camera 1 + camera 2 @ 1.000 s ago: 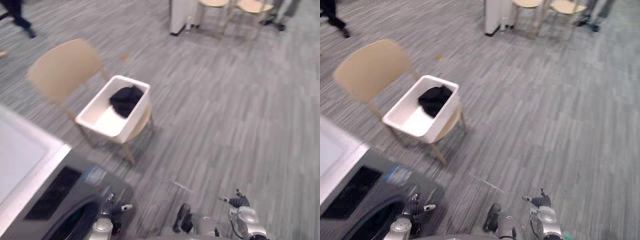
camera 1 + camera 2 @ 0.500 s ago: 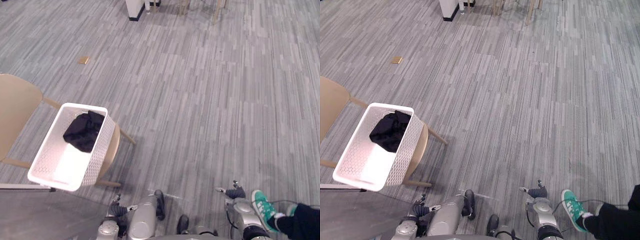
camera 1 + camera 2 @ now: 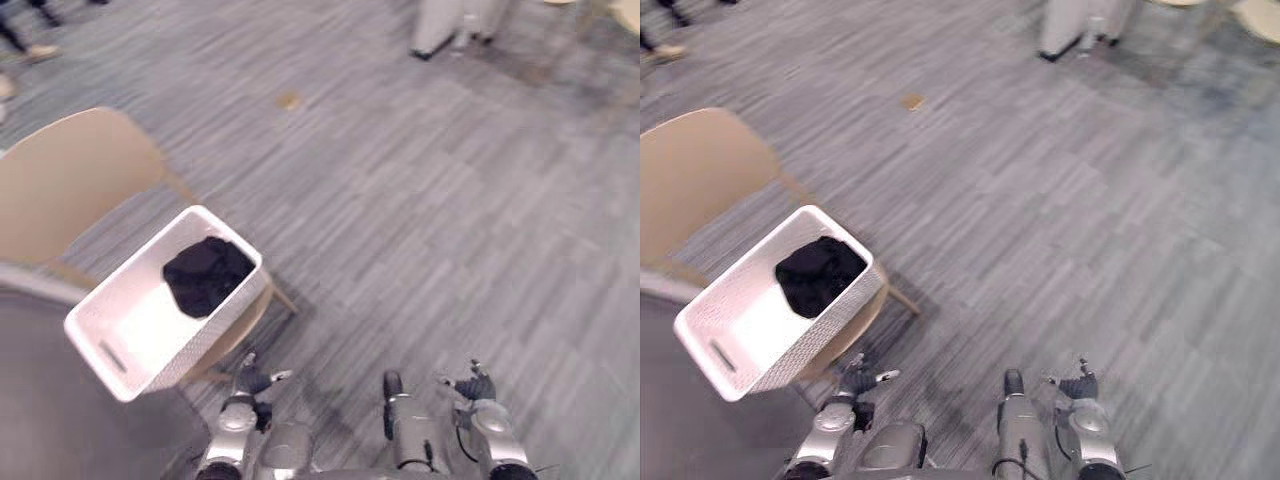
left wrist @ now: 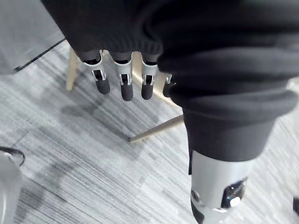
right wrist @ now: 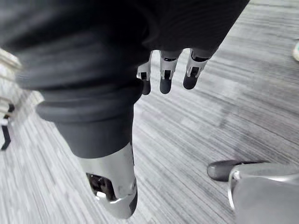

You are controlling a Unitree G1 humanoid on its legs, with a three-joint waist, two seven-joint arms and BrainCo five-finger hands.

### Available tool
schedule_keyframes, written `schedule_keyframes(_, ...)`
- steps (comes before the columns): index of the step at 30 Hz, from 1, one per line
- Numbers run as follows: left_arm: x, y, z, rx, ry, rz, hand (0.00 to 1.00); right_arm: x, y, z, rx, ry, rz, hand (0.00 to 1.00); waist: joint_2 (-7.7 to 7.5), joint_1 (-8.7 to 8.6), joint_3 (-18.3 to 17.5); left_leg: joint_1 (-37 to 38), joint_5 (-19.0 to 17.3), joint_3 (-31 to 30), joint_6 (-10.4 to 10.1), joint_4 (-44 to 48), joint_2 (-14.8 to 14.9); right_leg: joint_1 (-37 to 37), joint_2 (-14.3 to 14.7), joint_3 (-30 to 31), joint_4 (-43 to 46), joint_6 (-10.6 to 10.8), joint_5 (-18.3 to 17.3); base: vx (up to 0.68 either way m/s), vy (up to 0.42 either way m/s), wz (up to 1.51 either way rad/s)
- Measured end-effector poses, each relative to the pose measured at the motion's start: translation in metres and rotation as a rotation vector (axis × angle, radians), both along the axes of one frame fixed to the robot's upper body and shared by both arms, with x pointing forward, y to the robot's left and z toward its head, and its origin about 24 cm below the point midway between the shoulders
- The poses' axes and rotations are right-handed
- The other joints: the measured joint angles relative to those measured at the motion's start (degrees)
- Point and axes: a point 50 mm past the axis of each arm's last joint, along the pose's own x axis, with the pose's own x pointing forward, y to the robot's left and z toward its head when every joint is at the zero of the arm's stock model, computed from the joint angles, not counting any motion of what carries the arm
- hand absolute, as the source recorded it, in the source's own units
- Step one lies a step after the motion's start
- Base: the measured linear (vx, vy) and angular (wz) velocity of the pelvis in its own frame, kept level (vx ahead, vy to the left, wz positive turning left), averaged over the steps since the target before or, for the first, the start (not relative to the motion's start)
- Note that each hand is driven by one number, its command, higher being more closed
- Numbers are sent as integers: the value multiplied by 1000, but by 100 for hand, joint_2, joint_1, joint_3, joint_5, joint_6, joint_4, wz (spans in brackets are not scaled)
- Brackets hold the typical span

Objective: Pick up the laundry basket with both hands and put the clothes into the washing machine.

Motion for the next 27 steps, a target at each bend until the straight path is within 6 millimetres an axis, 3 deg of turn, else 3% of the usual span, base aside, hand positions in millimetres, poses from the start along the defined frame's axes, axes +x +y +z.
schedule_keyframes(1,0,0,0,1,0,0,0,4,0,3,-3,-18,2,0,-50,6,-15,-139,-7,610,26,57,136,164,-75,-191,-148,-8,-8,121,-153,173)
schedule_keyframes(2,-1,1,0,6,3,-4,0,7,1,5,-4,-37,4,0,-146,4,-39,-287,80,1415,343,12,282,375,-199,-506,-371,-8,-8,105,-120,148)
schedule_keyframes(4,-2,3,-1,8,8,-6,0,9,1,5,-2,-39,1,0,-202,3,-73,-355,201,2196,540,-328,418,611,-307,-858,-653,9,1,95,-14,138)
schedule_keyframes(5,-4,3,-2,10,18,-12,0,7,-1,2,-8,-21,-10,0,-173,3,-128,-380,625,2519,611,-962,421,771,-347,-1191,-877,124,57,126,110,130)
schedule_keyframes(6,-6,4,-4,14,30,-15,0,6,-4,0,-13,-4,-14,0,-106,-2,-192,-372,1008,2610,508,-1262,396,804,-367,-1348,-951,217,67,109,155,102)
schedule_keyframes(9,-9,22,-7,81,65,-51,0,-1,8,-14,35,56,-15,0,-339,9,-312,-463,1195,2526,607,-1507,-32,1067,-604,-1721,-1450,538,285,124,184,76)
schedule_keyframes(11,-12,31,-8,105,80,-52,0,-6,14,-19,55,81,-12,0,-401,7,-350,-400,1180,2441,634,-1436,-225,1320,-722,-1835,-1541,619,333,118,144,54)
schedule_keyframes(13,-18,35,-10,113,97,-47,0,-4,13,-19,51,82,5,0,-361,2,-349,-300,1033,2447,818,-1283,-296,1338,-898,-1800,-1131,627,334,97,165,23)
schedule_keyframes(15,-28,37,-13,113,122,-41,0,-2,13,-18,44,80,19,0,-315,-12,-372,-161,768,2440,859,-1240,-305,965,-1156,-1545,-24,618,337,70,190,3)
schedule_keyframes(16,-32,39,-14,118,135,-38,0,3,17,-16,35,72,47,0,-394,-15,-330,-41,619,2417,916,-1257,-387,518,-1368,-1092,952,415,466,38,109,10)
schedule_keyframes(17,-34,44,-14,129,138,-32,0,3,21,-16,29,75,70,0,-452,-62,-300,31,524,2363,968,-1224,-422,83,-1360,-505,1623,260,373,31,84,14)
schedule_keyframes(18,-34,47,-14,136,140,-31,0,4,23,-16,27,76,81,0,-439,-71,-281,44,452,2295,994,-1208,-435,-45,-1269,-293,1752,288,193,31,19,31)
schedule_keyframes(19,-34,48,-13,138,139,-28,0,7,25,-14,23,65,95,0,-496,-119,-291,99,406,2133,1020,-1218,-448,-195,-983,-11,1635,297,-101,65,2,48)
schedule_keyframes(20,-34,53,-13,149,138,-18,0,10,26,-11,18,51,106,0,-419,-207,-249,165,411,1990,1014,-1272,-445,-261,-633,295,1147,340,-216,69,-22,57)
schedule_keyframes(21,-34,54,-12,154,135,-16,0,11,26,-10,12,44,111,0,-421,-241,-250,184,419,1923,999,-1276,-443,-258,-444,481,775,349,-210,92,-61,78)
schedule_keyframes(22,-33,57,-11,167,132,-10,0,14,26,-5,2,22,114,0,-523,-320,-295,175,476,1794,898,-1227,-502,-184,-166,839,-55,386,-70,122,-99,94)
schedule_keyframes(23,-29,54,-10,164,123,-8,0,16,20,1,-30,-5,119,0,-514,-356,-286,107,446,1580,834,-1091,-580,-160,-99,1001,-306,411,244,135,-119,94)
schedule_keyframes(26,-23,48,-7,129,81,14,0,31,10,29,-133,-112,159,0,-301,-324,-310,-51,556,1262,677,-1224,-542,-116,-58,706,-547,381,253,149,-79,49)
schedule_keyframes(27,-23,49,-6,129,79,23,0,35,10,37,-154,-146,169,0,-291,-331,-312,-63,577,1210,651,-1289,-530,-116,-35,656,-593,351,275,114,-88,33)
